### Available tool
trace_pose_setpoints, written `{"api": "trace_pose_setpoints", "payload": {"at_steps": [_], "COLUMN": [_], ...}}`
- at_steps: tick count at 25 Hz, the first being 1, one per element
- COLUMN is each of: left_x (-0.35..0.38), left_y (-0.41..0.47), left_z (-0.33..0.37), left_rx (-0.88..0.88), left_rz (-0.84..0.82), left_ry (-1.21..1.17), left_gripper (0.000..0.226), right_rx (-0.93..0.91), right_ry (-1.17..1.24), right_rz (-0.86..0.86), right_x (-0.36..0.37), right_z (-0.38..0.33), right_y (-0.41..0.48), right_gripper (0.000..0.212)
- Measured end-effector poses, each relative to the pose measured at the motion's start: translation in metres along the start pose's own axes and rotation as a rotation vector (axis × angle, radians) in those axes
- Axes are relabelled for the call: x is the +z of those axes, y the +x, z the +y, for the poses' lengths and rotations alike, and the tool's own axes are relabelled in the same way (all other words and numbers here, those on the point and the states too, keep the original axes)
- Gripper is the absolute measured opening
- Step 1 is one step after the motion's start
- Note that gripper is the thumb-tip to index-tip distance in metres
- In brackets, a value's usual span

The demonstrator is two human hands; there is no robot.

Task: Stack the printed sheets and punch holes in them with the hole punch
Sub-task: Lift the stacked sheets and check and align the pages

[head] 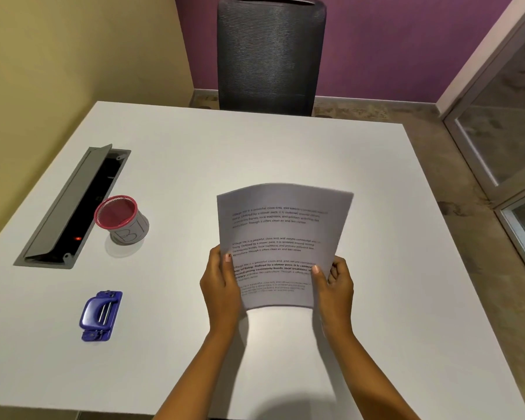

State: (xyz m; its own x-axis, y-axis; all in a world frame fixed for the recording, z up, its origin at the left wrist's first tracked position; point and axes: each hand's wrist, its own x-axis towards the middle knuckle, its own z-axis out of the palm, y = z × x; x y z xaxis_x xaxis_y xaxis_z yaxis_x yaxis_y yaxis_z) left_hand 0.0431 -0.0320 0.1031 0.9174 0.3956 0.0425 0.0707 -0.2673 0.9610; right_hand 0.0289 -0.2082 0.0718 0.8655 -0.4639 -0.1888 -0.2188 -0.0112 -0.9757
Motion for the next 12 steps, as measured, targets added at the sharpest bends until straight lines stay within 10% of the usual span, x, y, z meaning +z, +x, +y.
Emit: {"api": "trace_pose_setpoints", "payload": {"at_steps": [6,12], "left_x": [-0.008,-0.003], "left_y": [0.013,0.009], "left_z": [0.012,0.014], "left_rx": [-0.122,-0.279], "left_rz": [0.114,0.123], "left_ry": [-0.166,-0.355], "left_gripper": [0.018,0.028], "right_rx": [0.166,0.549], "right_ry": [-0.006,0.473], "right_rz": [0.157,-0.117], "right_x": [-0.007,0.014], "right_z": [0.013,0.027], "right_y": [-0.004,-0.018], "right_gripper": [0.05,0.071]}}
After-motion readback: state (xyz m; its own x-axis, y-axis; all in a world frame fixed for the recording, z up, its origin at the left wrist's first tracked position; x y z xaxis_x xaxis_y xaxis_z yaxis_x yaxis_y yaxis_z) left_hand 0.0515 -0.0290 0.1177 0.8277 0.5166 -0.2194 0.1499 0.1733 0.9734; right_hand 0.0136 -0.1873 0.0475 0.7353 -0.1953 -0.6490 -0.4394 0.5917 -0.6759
